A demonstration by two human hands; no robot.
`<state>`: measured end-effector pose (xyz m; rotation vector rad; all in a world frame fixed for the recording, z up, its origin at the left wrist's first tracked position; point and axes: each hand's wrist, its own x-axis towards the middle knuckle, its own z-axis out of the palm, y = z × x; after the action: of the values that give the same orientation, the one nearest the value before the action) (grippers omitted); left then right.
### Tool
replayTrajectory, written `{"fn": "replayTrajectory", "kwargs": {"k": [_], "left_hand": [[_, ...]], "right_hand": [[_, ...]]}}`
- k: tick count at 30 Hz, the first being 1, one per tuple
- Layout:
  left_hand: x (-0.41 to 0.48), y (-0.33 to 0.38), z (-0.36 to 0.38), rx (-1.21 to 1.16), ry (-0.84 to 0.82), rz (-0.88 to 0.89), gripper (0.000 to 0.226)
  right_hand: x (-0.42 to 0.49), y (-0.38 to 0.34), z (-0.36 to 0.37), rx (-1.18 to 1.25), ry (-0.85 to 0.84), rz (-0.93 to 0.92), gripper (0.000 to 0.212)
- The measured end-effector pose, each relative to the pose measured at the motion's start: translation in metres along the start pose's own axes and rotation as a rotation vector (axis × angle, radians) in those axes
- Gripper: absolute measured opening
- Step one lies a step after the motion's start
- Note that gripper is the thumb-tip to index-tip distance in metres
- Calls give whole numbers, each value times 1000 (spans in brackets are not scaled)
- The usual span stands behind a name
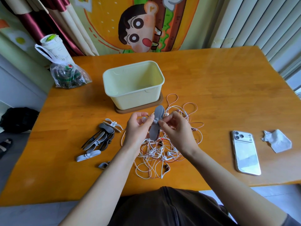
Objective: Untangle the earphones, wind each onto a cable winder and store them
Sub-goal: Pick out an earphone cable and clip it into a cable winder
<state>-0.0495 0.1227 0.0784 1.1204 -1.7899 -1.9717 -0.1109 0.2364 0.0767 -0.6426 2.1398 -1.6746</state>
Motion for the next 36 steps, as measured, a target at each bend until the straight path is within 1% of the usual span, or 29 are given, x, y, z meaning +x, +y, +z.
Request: {"fn": "replayTrajectory", "kwargs": {"k": [2, 4, 7, 11, 14, 17, 21, 24, 27, 32, 36], "left_hand": [[0, -1, 1, -59, 6, -29, 29], [2, -2, 1, -93, -11, -40, 25], [3, -2, 0, -68, -36, -28, 22], [3, -1, 1, -65, -25, -4, 19], [4, -2, 2, -84, -33, -48, 17], [4, -3, 2, -55, -53, -67, 15], [3, -3, -2, -2, -74, -69, 22], [4, -3, -5, 34, -72, -54, 22], [4, -3, -5, 43, -64, -22, 19], [3, -4, 0, 36, -57, -18, 17], [-1, -9, 4, -28, -58, -55, 4]], "right_hand": [[1, 1, -1, 2, -2, 13, 14], [4, 1, -1, -22, -7, 16, 12], [8, 2, -2, -49, -4, 13, 17], [9, 3, -1, 22, 12, 47, 16], [8, 5, -1, 164, 15, 128, 14], [8, 6, -3, 198, 14, 158, 16], [7, 8, -2, 183, 18, 155, 16], [5, 9, -3, 172, -21, 133, 15], [6, 7, -4, 164, -51, 110, 15], [5, 8, -4, 159, -9, 87, 16], [3, 11, -1, 141, 41, 60, 20]]}}
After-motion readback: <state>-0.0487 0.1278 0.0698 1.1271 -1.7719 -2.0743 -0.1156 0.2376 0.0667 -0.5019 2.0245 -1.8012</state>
